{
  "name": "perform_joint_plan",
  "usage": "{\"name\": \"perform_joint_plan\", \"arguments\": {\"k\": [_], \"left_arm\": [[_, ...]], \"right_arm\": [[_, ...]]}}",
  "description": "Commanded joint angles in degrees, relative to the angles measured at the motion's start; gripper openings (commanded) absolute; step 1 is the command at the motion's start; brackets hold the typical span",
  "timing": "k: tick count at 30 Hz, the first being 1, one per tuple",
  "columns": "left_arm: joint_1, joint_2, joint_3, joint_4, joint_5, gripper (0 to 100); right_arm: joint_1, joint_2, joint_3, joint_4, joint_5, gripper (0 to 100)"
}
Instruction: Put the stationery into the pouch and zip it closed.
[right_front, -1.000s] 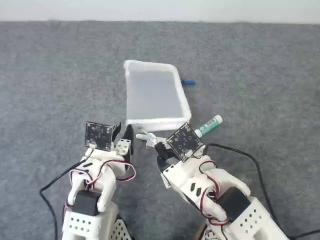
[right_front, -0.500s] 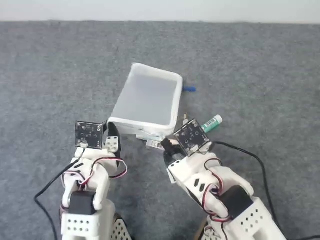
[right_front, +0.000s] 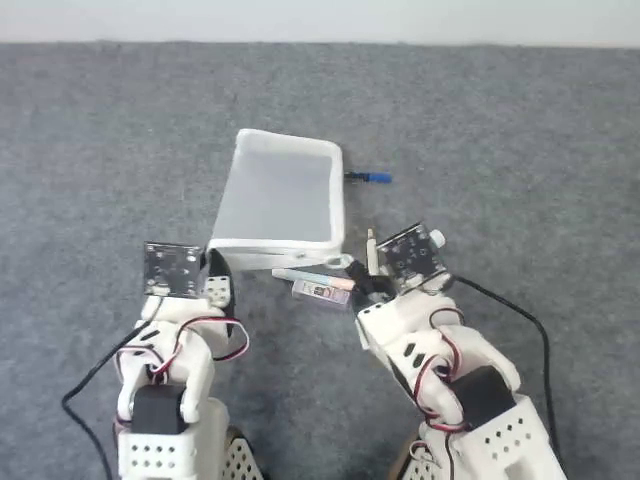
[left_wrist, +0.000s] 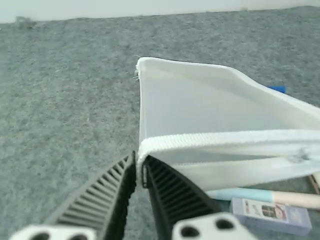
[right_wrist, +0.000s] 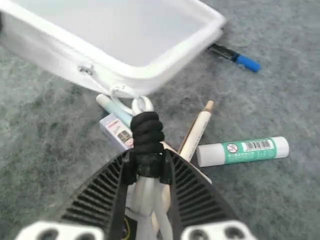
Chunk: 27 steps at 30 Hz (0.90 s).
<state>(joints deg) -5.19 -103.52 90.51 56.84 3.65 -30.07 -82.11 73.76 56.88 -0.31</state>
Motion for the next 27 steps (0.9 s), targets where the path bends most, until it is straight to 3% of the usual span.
{"name": "perform_joint_plan", "arguments": {"k": [1, 14, 21, 27], "left_arm": [[-5.0, -1.1, -3.6, 0.1, -0.5, 1], [-5.0, -1.1, -3.6, 0.2, -0.5, 2], [-5.1, -1.1, -2.4, 0.4, 1.8, 21], [-5.0, -1.1, -2.1, 0.1, 2.4, 23]], "right_arm": [[5.2, -1.2, -4.0, 0.7, 0.7, 0.6], [3.9, -1.3, -4.7, 1.4, 0.7, 0.6], [-1.5, -1.3, -7.6, 5.1, 0.8, 0.6], [-1.6, -1.3, -10.9, 6.5, 1.1, 0.6]]}}
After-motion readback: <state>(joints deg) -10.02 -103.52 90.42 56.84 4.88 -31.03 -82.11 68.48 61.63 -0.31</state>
